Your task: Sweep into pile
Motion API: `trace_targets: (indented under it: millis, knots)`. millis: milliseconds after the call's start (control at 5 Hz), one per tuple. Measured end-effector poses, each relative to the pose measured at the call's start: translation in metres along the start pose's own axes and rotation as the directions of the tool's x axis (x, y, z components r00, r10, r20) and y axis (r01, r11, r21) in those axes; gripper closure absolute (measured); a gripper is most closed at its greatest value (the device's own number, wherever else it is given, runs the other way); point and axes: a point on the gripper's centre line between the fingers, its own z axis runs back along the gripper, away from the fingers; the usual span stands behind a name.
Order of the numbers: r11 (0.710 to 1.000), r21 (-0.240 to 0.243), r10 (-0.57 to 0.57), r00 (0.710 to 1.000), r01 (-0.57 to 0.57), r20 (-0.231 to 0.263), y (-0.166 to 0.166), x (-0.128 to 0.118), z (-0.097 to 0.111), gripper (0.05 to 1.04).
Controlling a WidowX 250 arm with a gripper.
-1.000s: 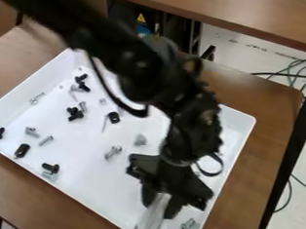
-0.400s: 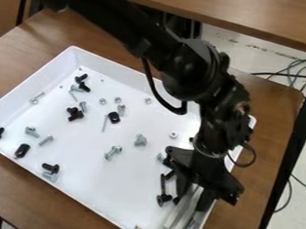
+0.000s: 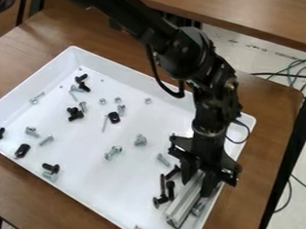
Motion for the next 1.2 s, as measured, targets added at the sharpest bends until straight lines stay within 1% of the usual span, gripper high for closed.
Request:
trace_targets:
  millis: [200,400,600,800,1000,1200]
  knots:
    - [0.999,0.049,-0.003,1.0,0.003,-0.001,0.018,0.01,-0.001,0.732]
    - [0.993,0.11,0.05,0.998,-0.052,0.026,0.049,0.018,0.001,0.732]
    - [0.979,0.121,0.157,0.986,-0.163,0.062,0.099,0.025,0.004,0.732]
    - [0.954,0.157,0.246,0.966,-0.255,0.074,0.154,0.022,0.008,0.732]
    - [0.93,0.172,0.316,0.946,-0.324,0.074,0.209,0.016,0.011,0.732]
    - [0.924,0.193,0.322,0.944,-0.329,0.065,0.247,0.016,0.015,0.732]
